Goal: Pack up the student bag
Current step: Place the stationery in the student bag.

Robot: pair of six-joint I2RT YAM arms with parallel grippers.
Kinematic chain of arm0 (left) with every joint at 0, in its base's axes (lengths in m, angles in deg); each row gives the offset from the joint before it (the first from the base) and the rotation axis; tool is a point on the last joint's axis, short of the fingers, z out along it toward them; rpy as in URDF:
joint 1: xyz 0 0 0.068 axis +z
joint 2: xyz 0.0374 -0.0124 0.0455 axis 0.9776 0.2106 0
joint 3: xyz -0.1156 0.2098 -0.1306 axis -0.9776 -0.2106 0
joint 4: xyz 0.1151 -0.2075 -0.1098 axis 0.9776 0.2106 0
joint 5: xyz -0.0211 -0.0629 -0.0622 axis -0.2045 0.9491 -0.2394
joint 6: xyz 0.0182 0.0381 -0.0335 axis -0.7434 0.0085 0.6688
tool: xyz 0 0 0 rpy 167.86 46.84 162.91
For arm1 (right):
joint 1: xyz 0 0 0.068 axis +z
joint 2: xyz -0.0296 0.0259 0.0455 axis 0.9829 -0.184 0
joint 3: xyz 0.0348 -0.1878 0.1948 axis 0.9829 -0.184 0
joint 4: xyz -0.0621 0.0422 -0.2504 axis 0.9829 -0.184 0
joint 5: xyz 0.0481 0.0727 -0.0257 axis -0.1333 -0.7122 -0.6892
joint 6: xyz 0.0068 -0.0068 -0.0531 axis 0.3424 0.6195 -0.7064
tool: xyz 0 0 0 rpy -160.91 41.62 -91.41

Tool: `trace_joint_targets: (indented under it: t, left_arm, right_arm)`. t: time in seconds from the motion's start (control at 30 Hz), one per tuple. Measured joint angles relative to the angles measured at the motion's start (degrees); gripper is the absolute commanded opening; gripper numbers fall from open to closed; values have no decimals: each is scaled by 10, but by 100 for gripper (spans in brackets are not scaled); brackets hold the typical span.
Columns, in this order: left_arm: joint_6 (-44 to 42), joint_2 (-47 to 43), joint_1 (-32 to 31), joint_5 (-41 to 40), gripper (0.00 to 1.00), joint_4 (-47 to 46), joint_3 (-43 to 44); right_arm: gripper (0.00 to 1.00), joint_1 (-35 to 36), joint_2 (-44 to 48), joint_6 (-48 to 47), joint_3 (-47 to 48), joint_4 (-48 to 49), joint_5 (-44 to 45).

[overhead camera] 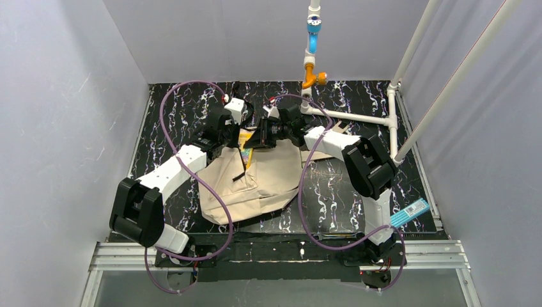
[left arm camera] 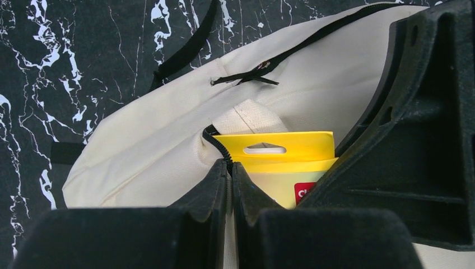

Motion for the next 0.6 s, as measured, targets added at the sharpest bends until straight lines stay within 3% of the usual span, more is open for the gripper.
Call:
trace_joint_targets:
  t: [0.13,0.23,0.6]
  left_arm:
    - [-17,0,0,-13,0,2,0]
    - [-19,0,-4,-8,0,6,0]
    - [-17,-3,8,37,0,23,3]
  right_arm:
    - [5,2,9,-4,-20,22,-1]
    - [2,7,28,-6,-48,39,11]
    - [6,8,-7,-13,-24,64,-28]
